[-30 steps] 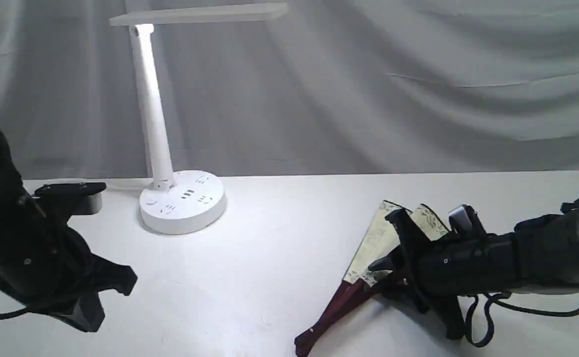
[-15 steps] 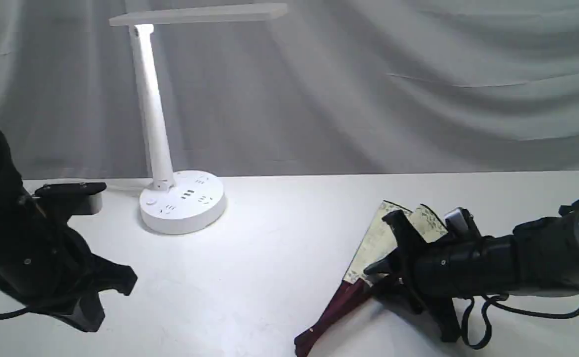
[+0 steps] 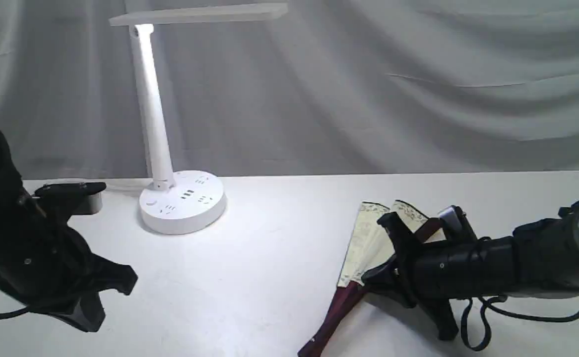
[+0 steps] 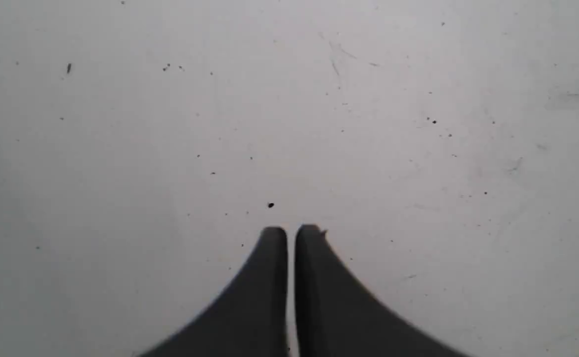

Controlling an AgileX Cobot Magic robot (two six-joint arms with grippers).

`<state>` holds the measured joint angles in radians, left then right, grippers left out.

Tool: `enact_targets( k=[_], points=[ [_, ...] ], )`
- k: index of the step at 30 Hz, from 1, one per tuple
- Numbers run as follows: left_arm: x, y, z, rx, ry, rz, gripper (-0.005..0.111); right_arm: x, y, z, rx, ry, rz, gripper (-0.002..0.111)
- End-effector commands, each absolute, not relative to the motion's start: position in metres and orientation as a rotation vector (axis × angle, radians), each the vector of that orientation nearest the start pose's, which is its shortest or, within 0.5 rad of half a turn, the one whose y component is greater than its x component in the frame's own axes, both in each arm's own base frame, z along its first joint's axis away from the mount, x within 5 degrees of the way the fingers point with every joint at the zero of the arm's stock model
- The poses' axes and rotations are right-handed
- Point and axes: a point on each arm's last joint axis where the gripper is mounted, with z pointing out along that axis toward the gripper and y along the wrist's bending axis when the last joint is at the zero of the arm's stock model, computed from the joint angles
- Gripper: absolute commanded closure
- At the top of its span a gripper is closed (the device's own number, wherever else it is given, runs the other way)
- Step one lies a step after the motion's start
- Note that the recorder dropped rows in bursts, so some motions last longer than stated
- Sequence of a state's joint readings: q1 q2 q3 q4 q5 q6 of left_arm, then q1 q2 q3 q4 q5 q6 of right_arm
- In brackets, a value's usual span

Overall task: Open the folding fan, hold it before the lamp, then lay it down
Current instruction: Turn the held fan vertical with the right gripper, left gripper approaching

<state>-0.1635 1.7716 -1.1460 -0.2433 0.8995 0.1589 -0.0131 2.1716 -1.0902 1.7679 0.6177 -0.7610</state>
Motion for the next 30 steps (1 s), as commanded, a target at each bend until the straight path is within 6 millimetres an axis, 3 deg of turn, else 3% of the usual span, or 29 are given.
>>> enact_targets(
  k=[1, 14, 22, 30],
  points=[
    [0.326, -0.071, 0.196, 0.267, 2.967, -0.309, 0.107, 0.393, 0.046, 0.072, 0.956, 2.407, 1.180, 0.108],
    [0.326, -0.071, 0.196, 0.270, 2.967, -0.309, 0.107, 0.389, 0.025, 0.093, 0.646, 2.278, 1.489, 0.108],
    [0.326, -0.071, 0.196, 0.266, 2.964, -0.308, 0.107, 0.386, 0.030, 0.102, 0.473, 2.223, 1.587, 0.108],
    [0.326, -0.071, 0.196, 0.304, 2.957, -0.305, 0.107, 0.384, 0.033, 0.106, 0.416, 2.191, 1.650, 0.108]
  ],
)
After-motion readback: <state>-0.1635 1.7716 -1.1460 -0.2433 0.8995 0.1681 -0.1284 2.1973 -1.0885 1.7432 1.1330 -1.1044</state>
